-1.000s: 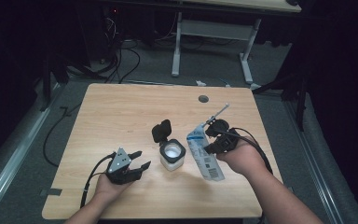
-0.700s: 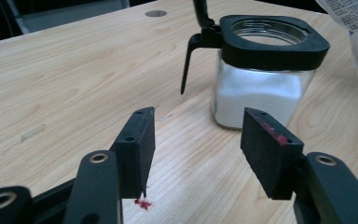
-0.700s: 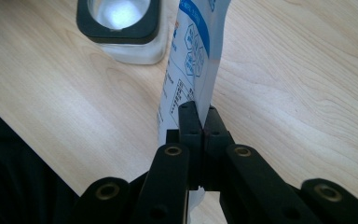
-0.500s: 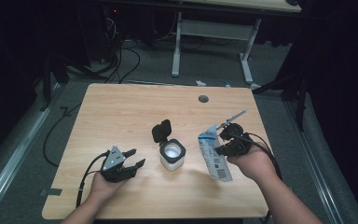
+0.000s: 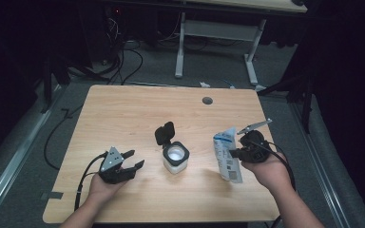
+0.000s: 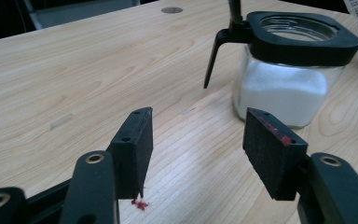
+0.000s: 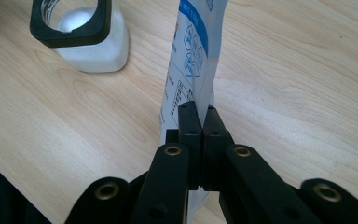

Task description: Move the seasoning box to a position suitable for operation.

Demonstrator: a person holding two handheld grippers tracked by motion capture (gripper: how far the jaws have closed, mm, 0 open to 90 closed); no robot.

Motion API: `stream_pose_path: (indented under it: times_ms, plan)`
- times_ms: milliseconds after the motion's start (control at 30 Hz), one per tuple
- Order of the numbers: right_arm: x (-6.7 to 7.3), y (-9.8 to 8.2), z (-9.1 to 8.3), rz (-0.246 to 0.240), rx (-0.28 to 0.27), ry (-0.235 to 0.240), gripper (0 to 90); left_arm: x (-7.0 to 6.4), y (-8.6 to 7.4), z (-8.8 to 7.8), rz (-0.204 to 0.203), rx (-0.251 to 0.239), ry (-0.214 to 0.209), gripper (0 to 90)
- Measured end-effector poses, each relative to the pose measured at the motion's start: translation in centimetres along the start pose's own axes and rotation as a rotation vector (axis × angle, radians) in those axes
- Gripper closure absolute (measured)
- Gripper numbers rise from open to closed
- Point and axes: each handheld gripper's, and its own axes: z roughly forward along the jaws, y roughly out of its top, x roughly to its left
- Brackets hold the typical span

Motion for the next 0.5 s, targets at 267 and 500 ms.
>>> stream_pose_path:
  times_ms: [267, 500]
  plan:
    - [-0.7, -1.3, 0.4, 0.005, -0.061, -0.011, 89.8, 0.7, -0.2, -0.4, -0.015, 0.001, 0.010, 40.8]
    - [-1.1, -2.1, 0.5, 0.009, -0.139, -0.028, 89.9, 0.5, -0.5, -0.4, 0.018, 0.014, 0.002, 40.9]
